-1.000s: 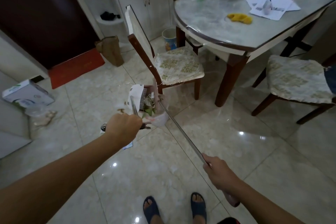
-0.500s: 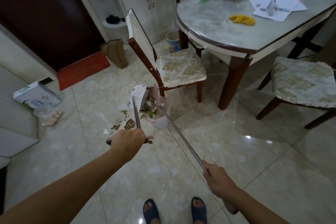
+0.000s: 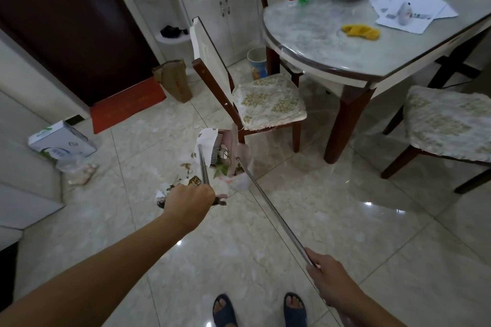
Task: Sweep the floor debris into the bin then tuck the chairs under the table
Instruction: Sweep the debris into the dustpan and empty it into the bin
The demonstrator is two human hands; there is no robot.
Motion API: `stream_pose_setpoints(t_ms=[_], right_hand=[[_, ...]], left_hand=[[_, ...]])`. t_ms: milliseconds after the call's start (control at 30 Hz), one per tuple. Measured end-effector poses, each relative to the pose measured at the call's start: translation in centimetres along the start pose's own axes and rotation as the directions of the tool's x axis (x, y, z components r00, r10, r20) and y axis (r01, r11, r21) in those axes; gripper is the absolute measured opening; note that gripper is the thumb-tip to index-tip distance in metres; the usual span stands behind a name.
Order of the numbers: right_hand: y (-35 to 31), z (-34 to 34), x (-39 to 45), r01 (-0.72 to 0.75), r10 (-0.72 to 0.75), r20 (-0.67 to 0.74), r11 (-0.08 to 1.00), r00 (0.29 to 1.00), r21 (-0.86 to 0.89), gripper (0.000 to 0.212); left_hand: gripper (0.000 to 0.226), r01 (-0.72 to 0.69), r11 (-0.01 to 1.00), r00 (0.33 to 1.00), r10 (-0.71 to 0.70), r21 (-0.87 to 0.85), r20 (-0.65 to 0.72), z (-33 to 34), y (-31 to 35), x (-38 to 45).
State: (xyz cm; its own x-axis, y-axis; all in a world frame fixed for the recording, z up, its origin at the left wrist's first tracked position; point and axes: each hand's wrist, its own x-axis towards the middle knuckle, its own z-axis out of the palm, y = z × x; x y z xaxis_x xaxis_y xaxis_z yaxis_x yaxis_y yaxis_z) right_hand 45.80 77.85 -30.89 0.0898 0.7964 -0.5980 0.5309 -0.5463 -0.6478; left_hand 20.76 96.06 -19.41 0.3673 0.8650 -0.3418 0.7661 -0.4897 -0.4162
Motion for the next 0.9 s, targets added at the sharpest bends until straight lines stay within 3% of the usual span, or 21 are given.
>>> stream_pose_setpoints(t_ms=[333,567,633,767,900], right_hand=[[1.3,-1.6,-1.5,-0.031,0.028,-0.013,0.908,1.0,-0.418,0.053],[1.7,-2.1,-2.2,-0.055,0.034,-0.06,0.911,0.998,-0.409,0.055],[2.1,-2.2,-2.3,-0.048,0.032,-0.049,0.928,0.998,-0.369,0.055],[2.7,-2.3,-2.0,-0.008,0.008,0.0,0.998,1.0,-0.064,0.048],[2.5,-2.4,-1.5,-0.109,0.1,0.099,0.99,0.99,0.09,0.041]], left_hand=[[0.018,-0.02,1.0,1.0,0.02,0.009,-0.001,-0.1,-0.5,-0.1],[0.019,-0.026,1.0,1.0,0.026,0.006,-0.009,-0.3,-0.6,0.0],[0.019,-0.034,0.999,0.999,0.034,0.012,-0.009,-0.3,-0.6,0.0],[0.02,-0.044,0.999,0.999,0.044,0.019,-0.016,-0.6,-0.4,0.1],[0.021,-0.047,0.999,0.999,0.047,0.016,-0.008,-0.6,-0.5,0.1]])
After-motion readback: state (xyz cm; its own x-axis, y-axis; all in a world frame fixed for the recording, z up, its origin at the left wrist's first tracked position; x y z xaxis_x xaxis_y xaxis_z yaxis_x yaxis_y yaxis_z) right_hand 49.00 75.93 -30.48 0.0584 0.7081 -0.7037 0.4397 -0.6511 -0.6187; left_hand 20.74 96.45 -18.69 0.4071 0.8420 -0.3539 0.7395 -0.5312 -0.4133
